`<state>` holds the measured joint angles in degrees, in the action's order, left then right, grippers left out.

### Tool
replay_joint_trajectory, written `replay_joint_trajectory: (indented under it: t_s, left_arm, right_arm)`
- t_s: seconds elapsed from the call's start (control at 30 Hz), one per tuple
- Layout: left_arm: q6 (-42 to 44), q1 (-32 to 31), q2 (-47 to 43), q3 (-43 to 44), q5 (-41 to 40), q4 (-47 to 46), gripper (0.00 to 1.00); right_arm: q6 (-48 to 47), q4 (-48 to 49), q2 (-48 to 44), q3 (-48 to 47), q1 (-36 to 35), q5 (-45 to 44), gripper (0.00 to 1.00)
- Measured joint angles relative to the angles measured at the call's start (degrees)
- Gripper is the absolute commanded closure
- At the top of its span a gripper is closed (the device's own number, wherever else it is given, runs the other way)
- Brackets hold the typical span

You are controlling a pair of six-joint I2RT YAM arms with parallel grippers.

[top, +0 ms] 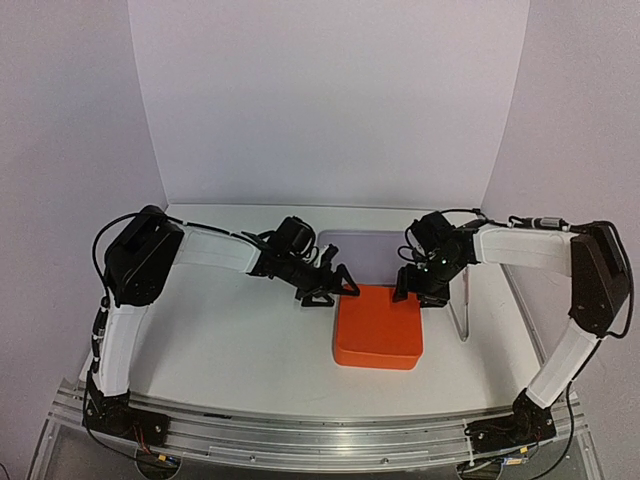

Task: Pack the cookies

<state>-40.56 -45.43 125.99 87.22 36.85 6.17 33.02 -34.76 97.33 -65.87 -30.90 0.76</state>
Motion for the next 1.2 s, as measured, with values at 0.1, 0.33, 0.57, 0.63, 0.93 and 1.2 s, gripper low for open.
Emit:
replay_joint_trajectory:
  t_s: [0.1,0.33,0.57,0.63,0.93,1.2]
  left_arm:
    - [0.07,0.0,0.35,0.41,0.14,0.0,0.12]
    - [0.06,0.0,2.34,1.21,0.79,0.21,0.2]
    - [-0.02,0.17,4.55,4.66,1.54,2.13,0.33]
    - [0.04,0.33,5.01,6.1,1.66,3.39,0.4]
    - [0.04,2.22,6.97,11.77,2.69,7.71,0.65]
    - [-0.38,2.75,7.48,12.23,2.91,7.54,0.69]
  right_arm:
    - [-0.57,-0.39,1.78,-0.91,0.0,-0.52,0.33]
    - [-2.02,-1.2,3.2,-2.62,0.04,-1.25,0.44]
    - [-3.13,-3.09,4.29,-4.5,0.41,-1.68,0.52]
    - [-3.34,-4.24,4.75,-5.3,0.5,-1.9,0.55]
    - [-3.03,-9.6,8.51,-10.72,0.35,-3.28,0.64]
    - [-1.85,-11.51,10.5,-12.55,0.33,-3.23,0.68]
